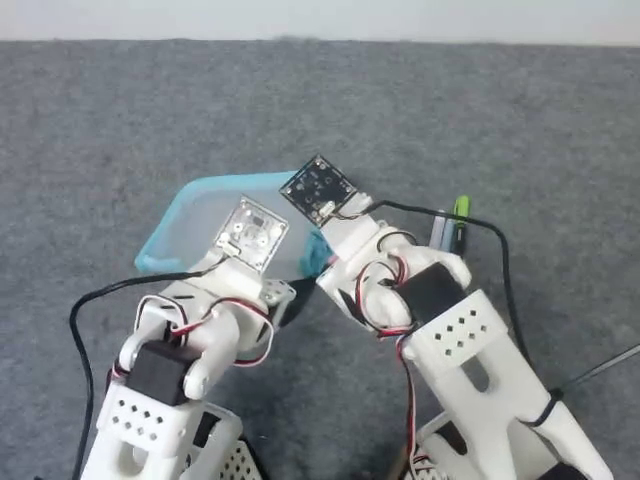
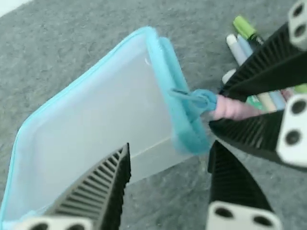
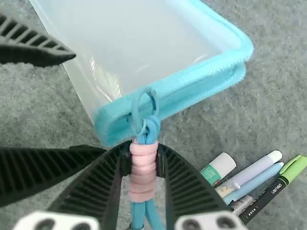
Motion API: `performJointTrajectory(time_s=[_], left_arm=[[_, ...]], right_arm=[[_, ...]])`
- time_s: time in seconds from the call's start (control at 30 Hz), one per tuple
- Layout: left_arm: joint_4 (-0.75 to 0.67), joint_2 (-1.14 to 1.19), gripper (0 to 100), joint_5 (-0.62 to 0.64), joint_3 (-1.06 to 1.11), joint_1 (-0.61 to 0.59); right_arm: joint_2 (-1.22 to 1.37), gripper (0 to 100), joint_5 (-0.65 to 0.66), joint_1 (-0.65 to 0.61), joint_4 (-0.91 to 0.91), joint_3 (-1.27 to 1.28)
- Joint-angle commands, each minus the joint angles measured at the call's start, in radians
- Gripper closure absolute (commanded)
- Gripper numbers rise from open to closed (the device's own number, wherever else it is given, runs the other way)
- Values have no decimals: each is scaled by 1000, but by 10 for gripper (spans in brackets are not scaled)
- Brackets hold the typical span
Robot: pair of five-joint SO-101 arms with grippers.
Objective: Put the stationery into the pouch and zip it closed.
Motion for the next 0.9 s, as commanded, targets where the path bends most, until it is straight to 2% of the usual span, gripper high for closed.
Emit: performJointTrajectory(time_s=[0.0, 0.27, 0.57, 0.87], left_arm=[[-81, 6, 746, 21, -44, 6], [-279, 6, 748, 14, 150, -31], [-287, 6, 750, -129, 177, -282], [-358, 6, 750, -170, 255, -388]], right_arm=[[-48, 992, 9, -7, 8, -57], [-50, 992, 12, -5, 30, -58], [-48, 992, 68, 122, 44, -17], [-56, 992, 78, 222, 50, 43]])
